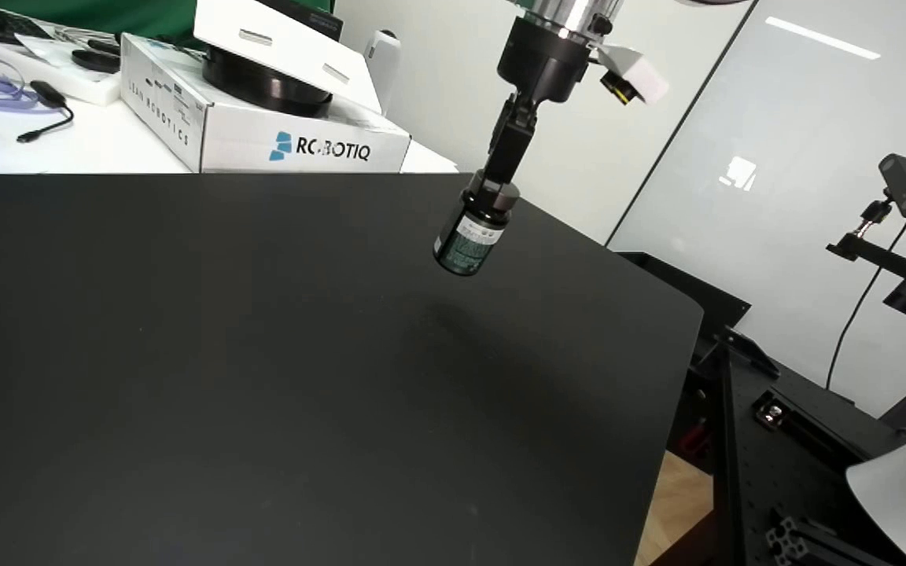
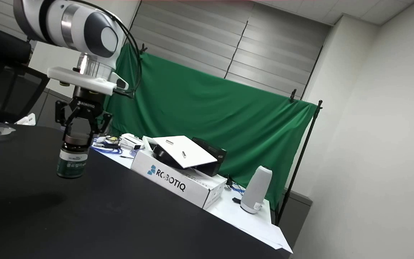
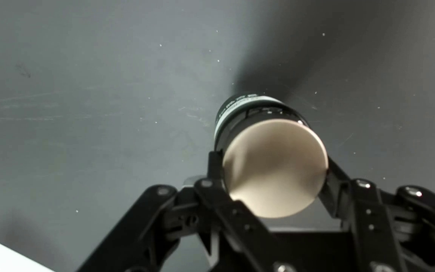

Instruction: Move the bottle from the left to the right

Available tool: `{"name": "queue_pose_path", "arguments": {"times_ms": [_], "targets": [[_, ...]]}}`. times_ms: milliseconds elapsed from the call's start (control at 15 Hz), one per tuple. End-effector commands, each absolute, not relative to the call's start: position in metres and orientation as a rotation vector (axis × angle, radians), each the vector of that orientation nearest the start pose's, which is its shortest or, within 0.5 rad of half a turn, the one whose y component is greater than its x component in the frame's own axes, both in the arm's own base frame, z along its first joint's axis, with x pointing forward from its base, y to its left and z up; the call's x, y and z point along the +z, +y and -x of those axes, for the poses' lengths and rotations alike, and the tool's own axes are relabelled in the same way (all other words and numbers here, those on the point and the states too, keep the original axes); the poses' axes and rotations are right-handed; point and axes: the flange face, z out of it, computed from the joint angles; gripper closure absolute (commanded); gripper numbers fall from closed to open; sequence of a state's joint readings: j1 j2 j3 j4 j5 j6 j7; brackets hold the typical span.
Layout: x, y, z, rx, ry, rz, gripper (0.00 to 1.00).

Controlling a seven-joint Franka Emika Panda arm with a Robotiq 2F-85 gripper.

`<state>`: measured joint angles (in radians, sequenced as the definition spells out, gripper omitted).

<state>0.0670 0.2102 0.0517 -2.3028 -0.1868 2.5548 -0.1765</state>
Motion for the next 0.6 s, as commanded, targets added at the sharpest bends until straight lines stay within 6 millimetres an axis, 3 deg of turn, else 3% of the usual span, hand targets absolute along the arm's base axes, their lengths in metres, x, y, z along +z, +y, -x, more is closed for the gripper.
{"name": "queue_pose_path", "arguments": {"times_ms": [0, 333, 533], "targets": [[0.269, 0.028, -0.524, -0.103, -0.458, 3.196, 0.64], [0.267, -0.033, -0.529, -0.075, -0.053, 3.212, 0.64], [0.264, -0.055, -0.529, -0.064, 0.17, 3.193, 0.64]]}}
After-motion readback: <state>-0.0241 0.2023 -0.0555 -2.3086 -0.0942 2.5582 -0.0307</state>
